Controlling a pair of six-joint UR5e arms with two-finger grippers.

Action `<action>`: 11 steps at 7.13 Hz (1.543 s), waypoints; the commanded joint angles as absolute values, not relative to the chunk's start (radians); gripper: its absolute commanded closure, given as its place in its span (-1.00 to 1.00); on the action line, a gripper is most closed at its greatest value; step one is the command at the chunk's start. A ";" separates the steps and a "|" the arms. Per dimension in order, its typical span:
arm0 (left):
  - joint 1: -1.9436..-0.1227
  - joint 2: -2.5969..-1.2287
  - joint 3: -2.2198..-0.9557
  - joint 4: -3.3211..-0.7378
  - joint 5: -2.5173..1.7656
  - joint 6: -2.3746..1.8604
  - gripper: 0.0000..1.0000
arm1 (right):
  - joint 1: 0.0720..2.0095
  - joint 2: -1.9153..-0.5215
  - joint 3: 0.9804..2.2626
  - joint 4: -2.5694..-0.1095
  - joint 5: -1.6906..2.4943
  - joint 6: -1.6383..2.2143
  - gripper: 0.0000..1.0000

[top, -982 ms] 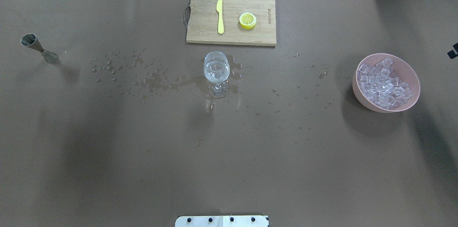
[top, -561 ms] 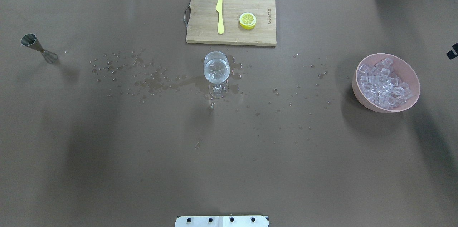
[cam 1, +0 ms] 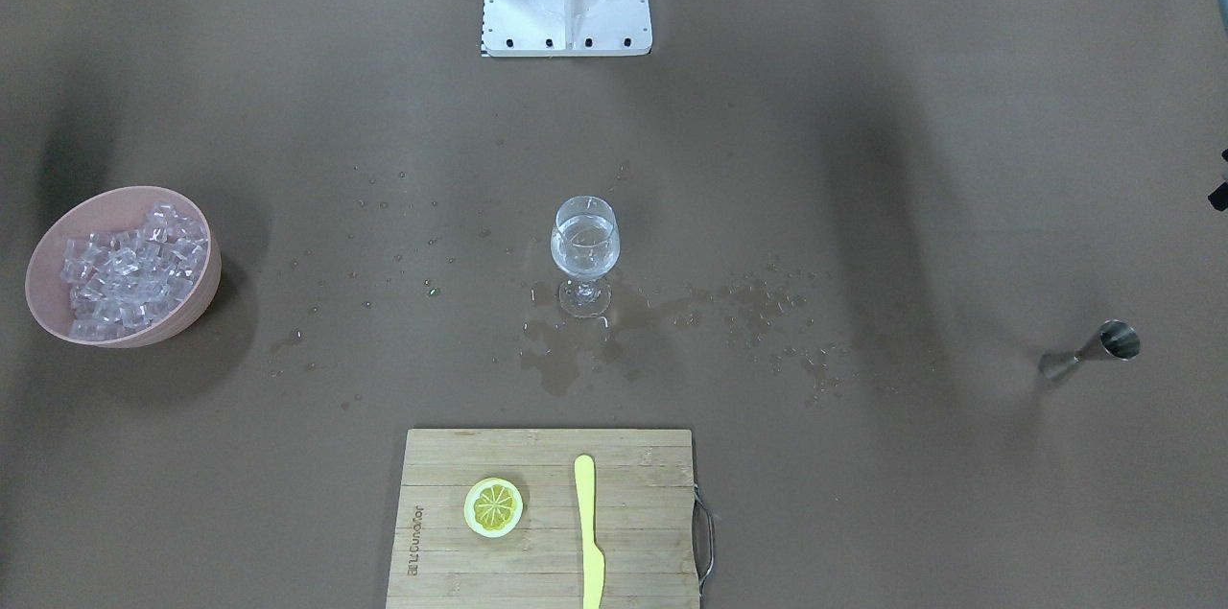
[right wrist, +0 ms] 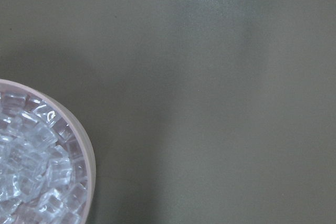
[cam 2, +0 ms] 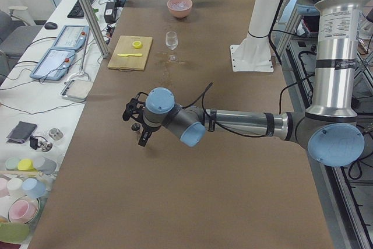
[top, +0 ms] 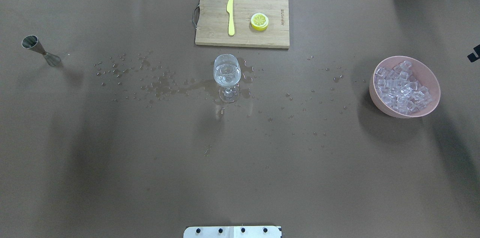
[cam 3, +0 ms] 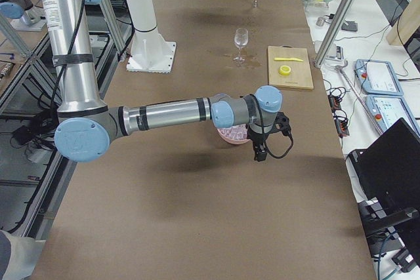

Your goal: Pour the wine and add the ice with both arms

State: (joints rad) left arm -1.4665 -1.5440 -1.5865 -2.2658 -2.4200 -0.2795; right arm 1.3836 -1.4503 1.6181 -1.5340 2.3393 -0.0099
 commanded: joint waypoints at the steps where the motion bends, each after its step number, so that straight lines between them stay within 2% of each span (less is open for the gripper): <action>1: -1.463 -1.542 -1.478 -2.492 -2.415 -0.334 -0.96 | 1.384 -1.450 1.618 -1.534 2.339 -0.009 -1.00; 4: -1.454 -1.545 -1.448 -2.630 -2.407 -0.363 -0.96 | 1.384 -1.447 1.620 -1.534 2.342 -0.009 -1.00; 8: -1.448 -1.612 -1.445 -2.635 -2.408 -0.499 -0.94 | 1.384 -1.445 1.621 -1.534 2.342 -0.009 -1.00; 9: -1.440 -1.641 -1.448 -2.638 -2.405 -0.477 -0.84 | 1.384 -1.445 1.621 -1.534 2.342 -0.009 -1.00; 10: -1.401 -1.638 -1.453 -2.641 -2.352 -0.469 -0.83 | 1.384 -1.443 1.623 -1.534 2.342 -0.009 -1.00; 11: -1.399 -1.579 -1.442 -2.702 -2.301 -0.471 -0.95 | 1.384 -1.443 1.629 -1.534 2.342 -0.009 -1.00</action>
State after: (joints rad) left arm -1.4131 -1.6210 -1.4481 -2.6554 -2.3560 -0.4737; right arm 1.3837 -1.4440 1.6241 -1.5340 2.3424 -0.0092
